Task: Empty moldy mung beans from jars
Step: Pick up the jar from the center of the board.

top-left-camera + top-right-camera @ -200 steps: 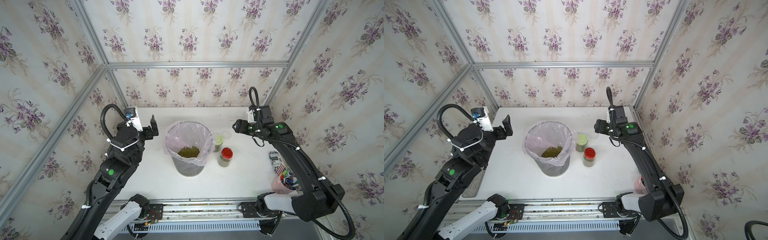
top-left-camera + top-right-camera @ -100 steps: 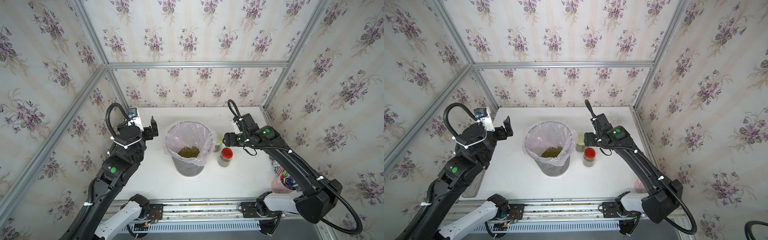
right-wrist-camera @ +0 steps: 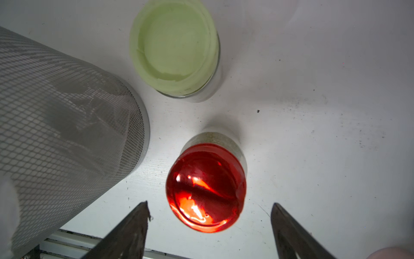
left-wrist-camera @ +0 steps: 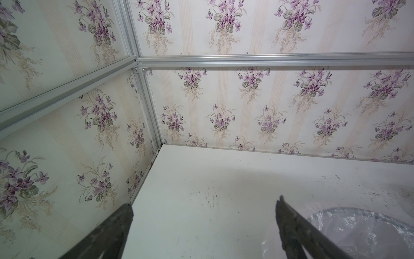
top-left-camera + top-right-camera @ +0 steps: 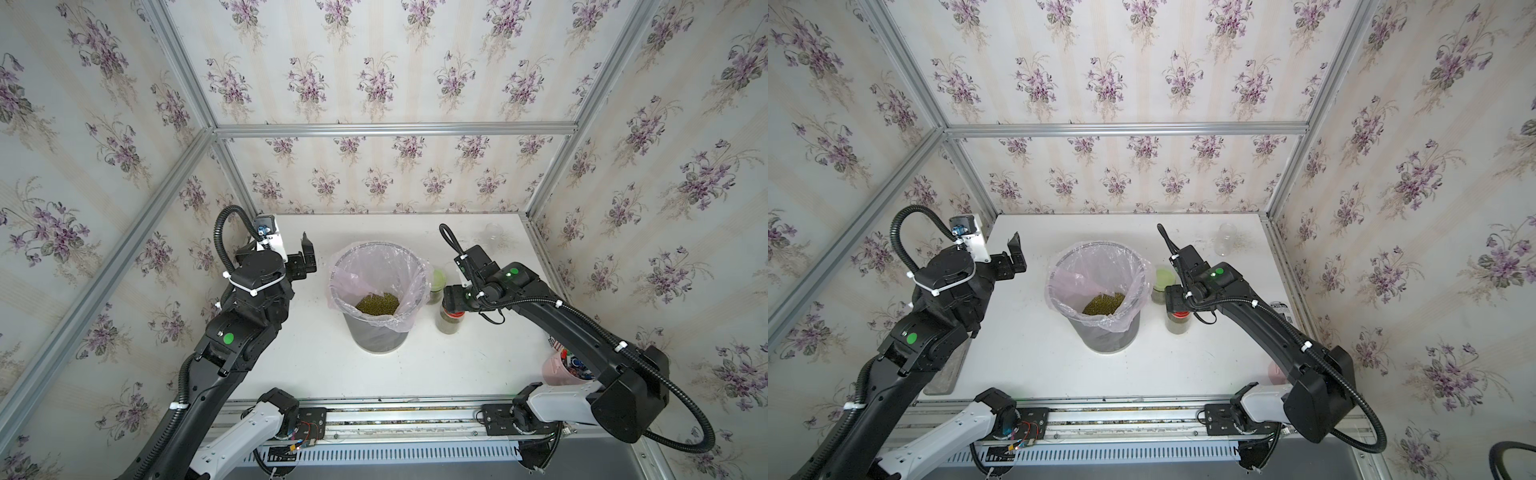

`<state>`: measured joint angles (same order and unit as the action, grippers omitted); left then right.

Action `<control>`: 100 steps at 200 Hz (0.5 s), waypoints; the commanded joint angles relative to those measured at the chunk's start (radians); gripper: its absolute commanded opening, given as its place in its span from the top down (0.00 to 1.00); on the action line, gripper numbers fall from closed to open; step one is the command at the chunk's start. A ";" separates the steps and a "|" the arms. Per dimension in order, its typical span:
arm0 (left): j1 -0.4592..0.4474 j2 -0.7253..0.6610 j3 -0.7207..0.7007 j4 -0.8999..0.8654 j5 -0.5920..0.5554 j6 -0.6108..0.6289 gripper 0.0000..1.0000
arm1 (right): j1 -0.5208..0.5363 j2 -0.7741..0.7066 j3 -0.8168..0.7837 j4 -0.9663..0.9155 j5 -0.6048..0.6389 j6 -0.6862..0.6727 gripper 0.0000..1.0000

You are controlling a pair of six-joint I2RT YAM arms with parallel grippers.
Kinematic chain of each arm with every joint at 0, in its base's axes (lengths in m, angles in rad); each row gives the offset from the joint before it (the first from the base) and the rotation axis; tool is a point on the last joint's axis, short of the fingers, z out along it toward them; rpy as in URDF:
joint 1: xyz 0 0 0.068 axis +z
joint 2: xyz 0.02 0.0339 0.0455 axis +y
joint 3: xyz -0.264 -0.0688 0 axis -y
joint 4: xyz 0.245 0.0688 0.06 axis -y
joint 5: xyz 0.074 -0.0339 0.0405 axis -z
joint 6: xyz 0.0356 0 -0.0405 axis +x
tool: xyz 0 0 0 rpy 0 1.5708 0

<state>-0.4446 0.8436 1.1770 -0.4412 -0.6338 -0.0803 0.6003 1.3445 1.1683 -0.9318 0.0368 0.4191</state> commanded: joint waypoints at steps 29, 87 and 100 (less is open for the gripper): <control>0.002 -0.007 -0.003 0.007 -0.003 -0.021 0.00 | 0.017 0.044 -0.005 0.044 0.005 0.013 0.17; 0.003 -0.009 -0.005 0.007 -0.005 -0.023 0.00 | 0.017 0.081 -0.031 0.057 0.019 0.006 0.18; 0.003 -0.010 -0.005 0.007 -0.004 -0.022 0.00 | 0.017 0.087 -0.042 0.061 0.022 0.003 0.18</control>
<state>-0.4427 0.8352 1.1732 -0.4416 -0.6331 -0.0841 0.6159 1.4216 1.1389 -0.8829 0.0418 0.4191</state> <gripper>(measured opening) 0.996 0.819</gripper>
